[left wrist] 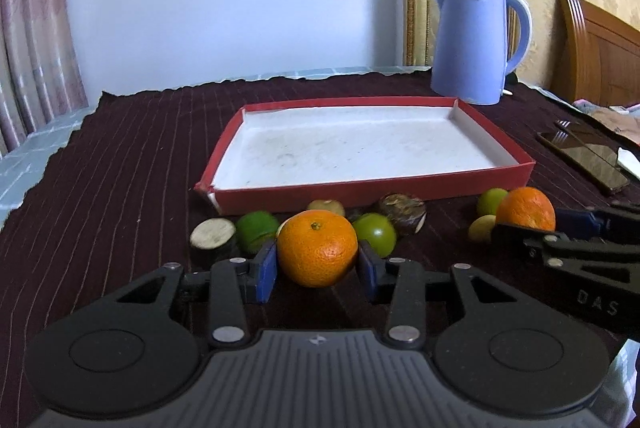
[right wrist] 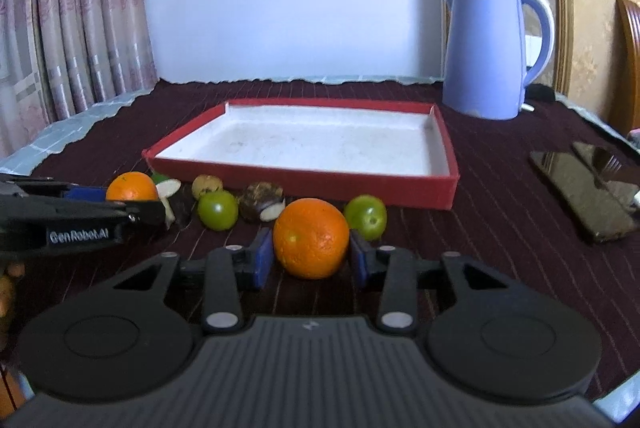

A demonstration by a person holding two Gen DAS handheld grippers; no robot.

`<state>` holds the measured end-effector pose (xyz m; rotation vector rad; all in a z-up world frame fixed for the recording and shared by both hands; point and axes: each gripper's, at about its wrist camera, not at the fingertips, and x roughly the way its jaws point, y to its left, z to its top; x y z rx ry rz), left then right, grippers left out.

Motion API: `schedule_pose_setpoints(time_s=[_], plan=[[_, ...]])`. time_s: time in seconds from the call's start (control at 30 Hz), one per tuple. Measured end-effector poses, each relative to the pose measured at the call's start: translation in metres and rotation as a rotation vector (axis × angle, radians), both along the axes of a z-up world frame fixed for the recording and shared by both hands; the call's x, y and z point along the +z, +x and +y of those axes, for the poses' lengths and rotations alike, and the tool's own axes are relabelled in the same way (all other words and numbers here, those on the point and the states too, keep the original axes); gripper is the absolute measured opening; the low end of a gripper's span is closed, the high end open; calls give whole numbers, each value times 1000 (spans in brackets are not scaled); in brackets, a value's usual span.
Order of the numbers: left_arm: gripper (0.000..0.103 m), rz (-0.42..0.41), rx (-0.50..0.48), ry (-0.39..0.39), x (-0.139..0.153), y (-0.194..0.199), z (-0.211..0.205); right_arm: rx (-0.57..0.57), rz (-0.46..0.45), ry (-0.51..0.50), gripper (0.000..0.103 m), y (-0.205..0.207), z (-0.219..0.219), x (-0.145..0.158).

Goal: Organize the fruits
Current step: 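Lift and carry the left tool's mandarin over the tray while the right tool carries its mandarin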

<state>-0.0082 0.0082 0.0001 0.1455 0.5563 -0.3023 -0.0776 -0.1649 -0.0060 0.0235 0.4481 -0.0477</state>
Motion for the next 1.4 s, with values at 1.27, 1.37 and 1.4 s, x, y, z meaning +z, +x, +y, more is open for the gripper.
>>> schedule_pose_setpoints(time_s=[1.27, 1.37, 1.4], plan=[[41, 2, 50, 42, 18, 66, -43, -62, -42, -9, 38, 58, -30, 31], [41, 10, 59, 52, 16, 72, -46, -62, -38, -10, 38, 63, -32, 32], [41, 12, 63, 55, 16, 74, -47, -62, -38, -9, 38, 65, -33, 32]])
